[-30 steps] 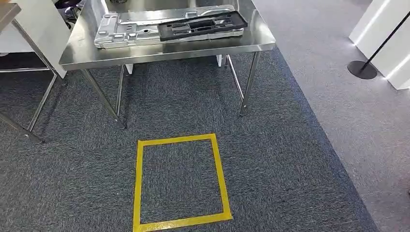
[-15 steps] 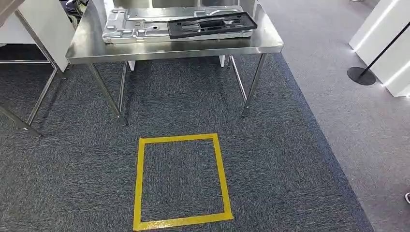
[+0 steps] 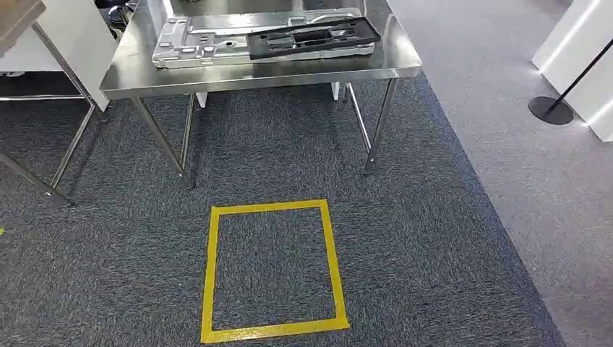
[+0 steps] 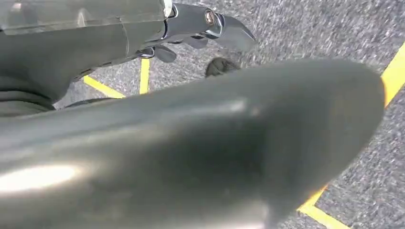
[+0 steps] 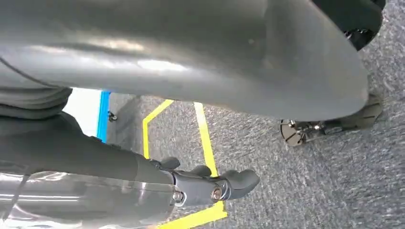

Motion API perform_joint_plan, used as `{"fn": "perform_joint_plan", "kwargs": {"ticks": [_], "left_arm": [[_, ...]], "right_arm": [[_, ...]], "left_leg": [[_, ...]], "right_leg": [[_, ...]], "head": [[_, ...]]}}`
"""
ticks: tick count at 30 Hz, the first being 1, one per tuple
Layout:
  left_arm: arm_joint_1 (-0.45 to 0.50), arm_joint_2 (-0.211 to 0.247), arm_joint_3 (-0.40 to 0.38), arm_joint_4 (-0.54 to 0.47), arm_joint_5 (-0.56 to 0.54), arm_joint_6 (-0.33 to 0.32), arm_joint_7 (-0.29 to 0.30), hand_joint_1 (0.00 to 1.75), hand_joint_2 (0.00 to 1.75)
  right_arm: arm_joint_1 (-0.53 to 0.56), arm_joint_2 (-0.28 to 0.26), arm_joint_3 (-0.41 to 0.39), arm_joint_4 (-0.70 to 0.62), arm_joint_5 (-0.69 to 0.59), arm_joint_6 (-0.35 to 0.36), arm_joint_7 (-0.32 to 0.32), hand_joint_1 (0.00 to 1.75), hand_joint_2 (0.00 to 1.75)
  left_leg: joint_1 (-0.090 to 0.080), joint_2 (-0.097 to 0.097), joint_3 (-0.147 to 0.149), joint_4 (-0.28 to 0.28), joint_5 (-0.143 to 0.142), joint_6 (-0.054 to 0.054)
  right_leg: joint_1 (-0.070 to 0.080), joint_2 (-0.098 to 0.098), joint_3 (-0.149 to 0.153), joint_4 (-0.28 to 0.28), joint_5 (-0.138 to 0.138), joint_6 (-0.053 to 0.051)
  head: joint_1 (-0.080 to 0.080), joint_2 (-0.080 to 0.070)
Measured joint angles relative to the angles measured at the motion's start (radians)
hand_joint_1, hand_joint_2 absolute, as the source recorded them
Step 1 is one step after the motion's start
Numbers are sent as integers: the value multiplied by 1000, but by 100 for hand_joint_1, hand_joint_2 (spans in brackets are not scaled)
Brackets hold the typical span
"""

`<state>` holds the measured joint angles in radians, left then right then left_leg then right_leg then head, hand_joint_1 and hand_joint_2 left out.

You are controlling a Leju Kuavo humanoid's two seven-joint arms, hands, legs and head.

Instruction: Take the parts from the cabinet and place them on the table.

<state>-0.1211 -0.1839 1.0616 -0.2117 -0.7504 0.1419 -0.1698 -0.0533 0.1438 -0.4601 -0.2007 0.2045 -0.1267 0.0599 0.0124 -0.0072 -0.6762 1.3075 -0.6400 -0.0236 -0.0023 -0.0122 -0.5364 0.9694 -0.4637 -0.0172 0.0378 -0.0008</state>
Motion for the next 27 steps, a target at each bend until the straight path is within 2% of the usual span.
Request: {"fn": "perform_joint_plan", "kwargs": {"ticks": [1, 2, 4, 5, 6, 7, 9, 10, 11, 12, 14, 15, 16, 17, 18, 19, 20, 21, 22, 23, 24, 25, 27], "left_arm": [[2, 0, 0, 0, 0, 0, 0, 0, 0], [2, 0, 0, 0, 0, 0, 0, 0, 0], [0, 0, 0, 0, -1, -2, -2, 0, 0], [-1, 0, 0, 0, -1, -2, -2, 0, 0], [-4, 0, 0, 0, -1, -2, -2, 0, 0], [-4, 0, 0, 0, -2, -2, -2, 0, 0], [-2, 1, 0, 0, -2, -2, -2, 0, 0], [-2, 0, 0, 0, -2, -2, -2, 0, 0], [-3, 0, 0, 0, -2, -3, -1, 0, 0], [-5, 0, 0, 0, -3, -3, 1, 0, 0], [-5, 0, 0, 0, -5, -5, 4, 0, 0], [-5, 0, 0, 0, -5, -5, 5, 0, 0], [-5, 0, 0, 0, -5, -5, 5, 0, 0], [-5, 0, 0, 0, -5, -5, 5, 0, 0], [-6, 0, 0, 0, -4, -5, 5, 0, 0], [-7, -1, 0, 0, -4, -5, 5, 0, 0], [-8, -1, 0, 0, -4, -5, 5, 0, 0], [-9, 0, 0, 0, -4, -4, 5, 0, 0], [-9, 0, 0, 0, -3, -4, 5, 0, 0], [-10, 0, 0, 0, -3, -4, 5, 0, 0], [-9, 0, 0, 0, -3, -3, 5, 0, 175], [-9, 0, 0, 0, -3, -2, 5, 0, 175], [-8, -1, 0, 0, -4, -1, 4, 0, 175]], "right_arm": [[0, 0, 0, 0, 0, -1, 0, 0, 0], [0, 0, 0, 0, 0, -1, 0, 0, 0], [-1, 0, 0, 0, 0, -1, 0, 0, 0], [-1, 0, 0, 0, 0, -1, 0, 0, 0], [0, 0, 0, 0, 0, -2, 0, 0, 0], [-1, 0, 0, 0, 0, -2, 0, 0, 0], [-2, 0, 0, 0, -6, -2, 1, 0, 0], [-2, 0, 0, 0, -15, -2, 10, 0, 0], [-2, 0, -2, 0, -19, -1, 20, 0, 0], [-2, 0, -2, 0, -21, 4, 29, 0, 175], [-1, 0, -3, 1, -22, 7, 50, 0, 175], [-1, 0, -3, 1, -22, 4, 53, 0, 175], [-1, 0, -3, 1, -23, 2, 56, 0, 175], [-1, 0, -4, 1, -26, 4, 59, 0, 175], [-1, -1, -5, 1, -28, 8, 60, 0, 175], [-2, -1, -8, 1, -28, 7, 64, 0, 175], [-1, 0, -10, 1, -27, 2, 68, 0, 175], [-2, 2, -11, 1, -28, 1, 68, 0, 175], [-2, 2, -13, 1, -29, 3, 65, 0, 0], [-3, 2, -15, 1, -32, 8, 63, 0, 0], [-3, 2, -18, 1, -34, 11, 61, 0, 0], [-3, 2, -21, 1, -36, 17, 58, 0, 175], [-4, 2, -25, 1, -40, 21, 53, 0, 175]], "left_leg": [[1, 1, -2, 6, 12, -1], [2, 2, 18, -36, 45, -2], [3, 13, 112, -224, 138, 1], [3, 29, 142, -291, 147, 7], [-5, 31, 144, -302, 141, 14], [-2, 24, 139, -297, 144, 22], [-8, 20, 135, -297, 146, 32], [-2, 19, 138, -306, 153, 42], [1, 19, 138, -307, 156, 47], [1, 18, 135, -307, 158, 51], [-1, 17, 129, -307, 160, 54], [-2, 17, 127, -306, 160, 54], [-2, 17, 128, -306, 160, 54], [0, 16, 129, -305, 160, 55], [0, 14, 129, -304, 159, 56], [1, 11, 130, -301, 158, 55], [-1, 8, 129, -296, 155, 51], [-7, 5, 126, -290, 151, 45], [-8, 4, 125, -291, 151, 42], [-8, 3, 125, -292, 152, 40], [-8, 3, 125, -293, 153, 38], [-6, 3, 126, -294, 154, 37], [-4, 3, 126, -297, 155, 32]], "right_leg": [[0, -3, 0, 1, 0, 0], [-1, -5, 1, 3, -1, 1], [-2, -8, 3, 11, -7, 8], [0, -10, 1, 17, -10, 13], [7, -10, -3, 27, -14, 19], [6, -12, -5, 26, -13, 23], [4, -15, -4, 23, -10, 34], [4, -15, -5, 25, -14, 40], [0, -7, -10, 42, -32, 47], [-1, -1, -33, 93, -69, 52], [-4, 3, -115, 267, -153, 60], [-5, 3, -148, 337, -173, 61], [-5, 3, -155, 351, -166, 61], [-7, 3, -138, 316, -137, 62], [-12, 4, -103, 249, -97, 70], [-21, 4, -45, 131, -42, 81], [-31, 5, 3, 37, -13, 91], [-23, 14, 9, 21, -33, 89], [-24, 14, 5, 21, -24, 58], [-20, 13, 4, 21, -18, 65], [-20, 13, 5, 21, -21, 59], [-18, 13, 5, 21, -21, 58], [-13, 13, 4, 22, -21, 54]], "head": [[0, 0], [0, 0], [0, 0], [0, 0], [-1, 0], [4, 0], [3, 0], [1, 0], [5, 0], [8, 0], [8, 0], [8, 0], [8, 0], [8, 0], [8, 0], [8, 0], [9, 0], [10, 0], [6, 0], [5, 0], [4, 0], [3, 0], [3, 0]]}}
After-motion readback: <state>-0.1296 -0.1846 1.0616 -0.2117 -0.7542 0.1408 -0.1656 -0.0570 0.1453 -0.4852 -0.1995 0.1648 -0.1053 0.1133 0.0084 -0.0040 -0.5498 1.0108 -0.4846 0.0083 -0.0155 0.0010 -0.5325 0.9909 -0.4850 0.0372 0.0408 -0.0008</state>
